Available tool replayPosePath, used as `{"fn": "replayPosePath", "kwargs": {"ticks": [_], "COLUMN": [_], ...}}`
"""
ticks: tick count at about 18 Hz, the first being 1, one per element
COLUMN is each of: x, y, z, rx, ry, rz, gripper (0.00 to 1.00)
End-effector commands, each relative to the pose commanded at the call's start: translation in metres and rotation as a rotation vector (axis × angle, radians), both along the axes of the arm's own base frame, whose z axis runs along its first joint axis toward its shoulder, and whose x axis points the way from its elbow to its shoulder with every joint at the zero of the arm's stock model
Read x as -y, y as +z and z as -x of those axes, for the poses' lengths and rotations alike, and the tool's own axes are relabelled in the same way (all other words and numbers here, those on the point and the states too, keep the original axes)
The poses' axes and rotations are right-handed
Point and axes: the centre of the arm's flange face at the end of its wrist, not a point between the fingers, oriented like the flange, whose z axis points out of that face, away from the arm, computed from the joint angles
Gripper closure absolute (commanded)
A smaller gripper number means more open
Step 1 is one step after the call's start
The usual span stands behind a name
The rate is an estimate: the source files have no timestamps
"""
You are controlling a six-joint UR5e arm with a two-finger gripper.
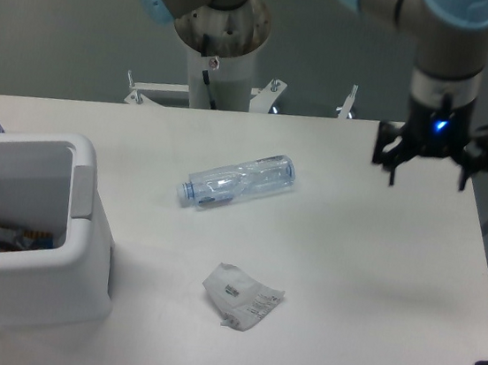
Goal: Place the trash in the trash can
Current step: 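Move the gripper down toward the crumpled white paper wrapper, then lower the gripper onto the white wrapper and close on it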
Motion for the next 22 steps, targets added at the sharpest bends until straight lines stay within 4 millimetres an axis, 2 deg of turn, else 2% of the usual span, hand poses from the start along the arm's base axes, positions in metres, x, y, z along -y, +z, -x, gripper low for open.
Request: {"fn": "replayPosePath", "kwargs": {"ticks": [5,8,11,14,18,22], "x": [-0.046,-0.063,-0.066,-0.081,-0.086,-0.099], "y": [-0.049,-0.074,-0.1,-0.117,-0.138,-0.153], "z": [-0.028,-0.045,-0.053,-0.069,-0.066,-0.074], "rx": [0.059,0.106,0.096,0.054,0.021,0.023], "ry": [-0.056,-0.01,-0.086,-0.326,-0.465,-0.516], "rz": [0.027,0.035,0.106,0.2,0.23,0.238], "gripper": [0.0,0.0,0.01,0.0,0.0,0.0]}}
